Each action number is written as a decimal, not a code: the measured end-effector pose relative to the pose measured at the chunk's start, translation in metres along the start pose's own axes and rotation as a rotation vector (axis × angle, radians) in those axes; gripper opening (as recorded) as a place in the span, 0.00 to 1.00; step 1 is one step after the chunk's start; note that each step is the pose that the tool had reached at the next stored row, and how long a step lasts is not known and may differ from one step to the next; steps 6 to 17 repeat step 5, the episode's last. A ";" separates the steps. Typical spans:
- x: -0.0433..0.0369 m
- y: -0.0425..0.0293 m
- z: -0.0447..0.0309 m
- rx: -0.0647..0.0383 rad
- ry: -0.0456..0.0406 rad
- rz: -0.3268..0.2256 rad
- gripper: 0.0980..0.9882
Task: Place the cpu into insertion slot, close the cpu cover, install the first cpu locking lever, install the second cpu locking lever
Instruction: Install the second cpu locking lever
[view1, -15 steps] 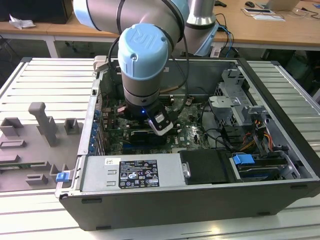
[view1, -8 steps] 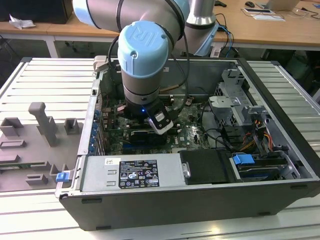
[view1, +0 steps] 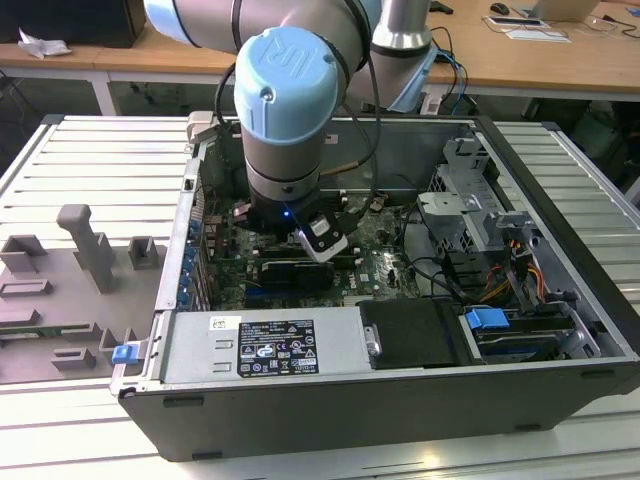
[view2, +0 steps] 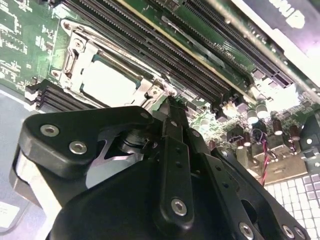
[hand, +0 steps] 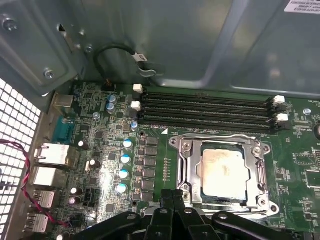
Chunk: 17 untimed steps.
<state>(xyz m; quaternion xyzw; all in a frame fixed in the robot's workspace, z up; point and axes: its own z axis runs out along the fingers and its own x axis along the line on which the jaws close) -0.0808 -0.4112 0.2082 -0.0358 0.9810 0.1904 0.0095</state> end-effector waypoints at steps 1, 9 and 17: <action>-0.0001 0.0005 -0.0013 0.000 0.0000 0.000 0.01; -0.0003 0.0033 -0.0083 0.000 0.0000 0.000 0.01; -0.0003 0.0033 -0.0083 0.000 0.0000 0.000 0.01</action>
